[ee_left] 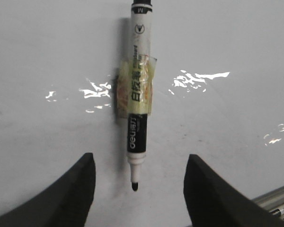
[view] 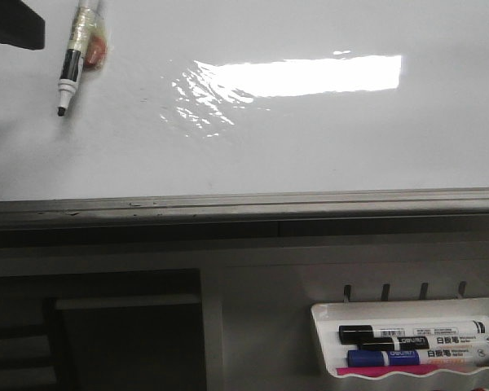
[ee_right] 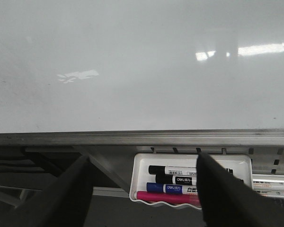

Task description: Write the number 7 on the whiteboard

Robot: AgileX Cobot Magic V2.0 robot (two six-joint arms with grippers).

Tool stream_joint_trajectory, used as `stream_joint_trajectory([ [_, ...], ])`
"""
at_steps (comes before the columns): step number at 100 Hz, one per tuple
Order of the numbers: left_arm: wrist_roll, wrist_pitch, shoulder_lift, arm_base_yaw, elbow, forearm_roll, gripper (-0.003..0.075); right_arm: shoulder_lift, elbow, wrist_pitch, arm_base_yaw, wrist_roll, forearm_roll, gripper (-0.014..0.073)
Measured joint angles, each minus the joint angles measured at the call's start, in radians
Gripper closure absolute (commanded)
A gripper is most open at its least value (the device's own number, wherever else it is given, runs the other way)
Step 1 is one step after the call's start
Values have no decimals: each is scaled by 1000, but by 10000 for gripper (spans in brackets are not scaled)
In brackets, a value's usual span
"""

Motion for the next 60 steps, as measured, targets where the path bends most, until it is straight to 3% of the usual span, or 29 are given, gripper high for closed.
stream_joint_trajectory([
  [60, 1, -22, 228, 0, -144, 67, 334, 0, 0, -8, 0, 0, 0, 176],
])
